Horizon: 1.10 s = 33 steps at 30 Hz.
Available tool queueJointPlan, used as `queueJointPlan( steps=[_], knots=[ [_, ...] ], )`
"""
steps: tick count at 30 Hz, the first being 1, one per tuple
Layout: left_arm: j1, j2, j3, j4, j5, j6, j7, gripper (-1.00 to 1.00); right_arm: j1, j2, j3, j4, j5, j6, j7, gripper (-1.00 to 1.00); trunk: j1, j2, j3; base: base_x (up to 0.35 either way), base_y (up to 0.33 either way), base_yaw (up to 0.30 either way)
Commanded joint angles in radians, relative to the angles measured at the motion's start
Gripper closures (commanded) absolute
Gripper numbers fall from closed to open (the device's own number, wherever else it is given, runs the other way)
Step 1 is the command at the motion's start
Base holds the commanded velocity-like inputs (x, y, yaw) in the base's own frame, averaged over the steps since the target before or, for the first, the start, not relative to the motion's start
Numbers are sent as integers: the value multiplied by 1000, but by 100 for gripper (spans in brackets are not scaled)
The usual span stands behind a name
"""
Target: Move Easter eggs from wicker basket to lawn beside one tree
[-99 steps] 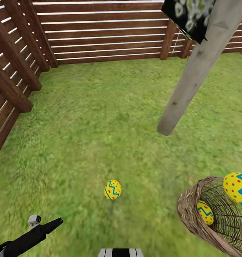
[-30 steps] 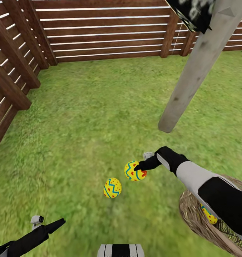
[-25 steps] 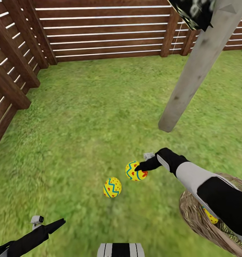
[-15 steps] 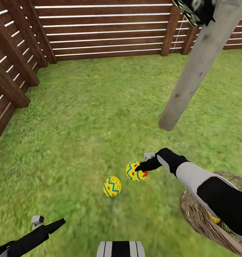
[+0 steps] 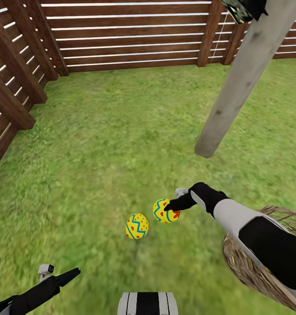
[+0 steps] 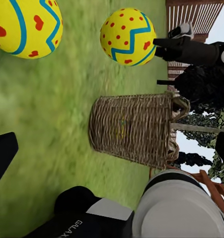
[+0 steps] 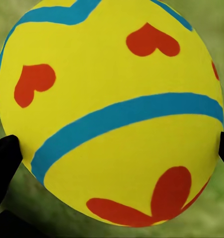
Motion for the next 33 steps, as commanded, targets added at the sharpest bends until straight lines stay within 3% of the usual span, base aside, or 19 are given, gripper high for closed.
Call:
queueJointPlan(
  steps=[1, 28, 33],
  knots=[
    [0, 0, -8, -1, 7, 11, -3, -100, -1, 4, 1, 5, 1, 3, 3, 100, 4, -8, -4, 0, 0, 0],
    [0, 0, -9, -1, 7, 9, -3, -100, -1, 18, 1, 25, 1, 3, -1, 100, 107, -197, -88, 0, 0, 0],
    [0, 0, -9, -1, 7, 9, -3, -100, -1, 22, 1, 25, 0, 3, -15, 100, 110, -198, -108, 0, 0, 0]
  ],
)
